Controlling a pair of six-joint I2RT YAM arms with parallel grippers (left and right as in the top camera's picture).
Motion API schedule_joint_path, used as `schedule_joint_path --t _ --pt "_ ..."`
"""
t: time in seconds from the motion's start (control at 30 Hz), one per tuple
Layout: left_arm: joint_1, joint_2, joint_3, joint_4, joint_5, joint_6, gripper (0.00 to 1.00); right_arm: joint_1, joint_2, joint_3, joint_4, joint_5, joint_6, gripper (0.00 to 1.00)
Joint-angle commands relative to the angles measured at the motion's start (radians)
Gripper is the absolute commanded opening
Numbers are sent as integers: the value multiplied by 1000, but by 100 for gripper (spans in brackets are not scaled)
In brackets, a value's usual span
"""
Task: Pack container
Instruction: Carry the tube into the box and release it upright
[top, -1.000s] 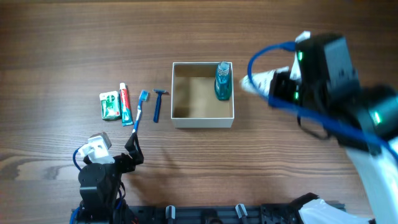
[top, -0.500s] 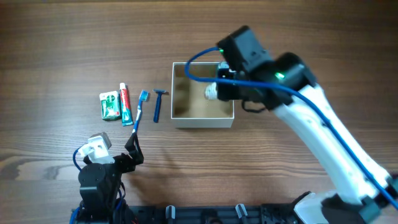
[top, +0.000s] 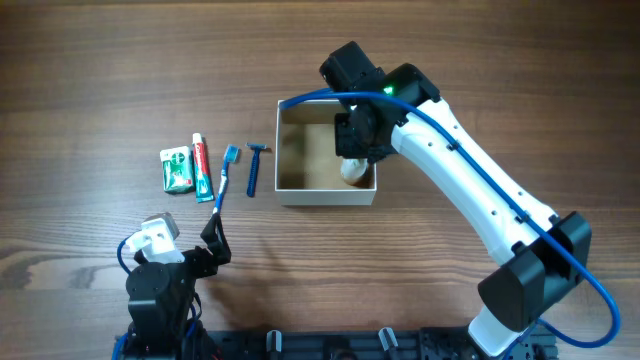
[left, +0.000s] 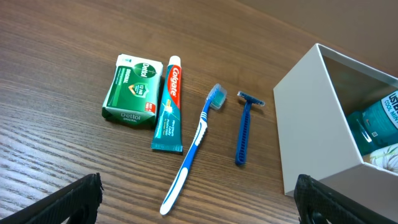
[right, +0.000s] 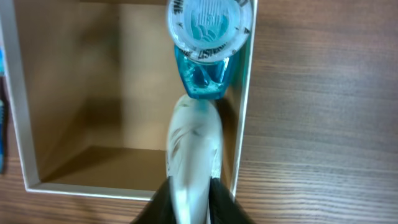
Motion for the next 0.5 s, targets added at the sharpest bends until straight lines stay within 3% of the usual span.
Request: schedule_joint_path --t 0.0,0.13,0.23,0.33,0.47 --pt "-4 -9 -13 -4 19 20 100 0 -5 11 5 -1 5 60" --pt "-4 -9 -13 -4 19 20 100 0 -18 11 7 11 -1 78" --pt "-4 -9 -13 -4 19 20 100 0 -61 18 10 32 -21 84" --pt "-4 -9 -13 -4 19 20 100 -5 -192 53 -14 76 -29 98" --pt "-4 -9 -13 -4 19 20 100 -151 -377 54 -20 115 -18 100"
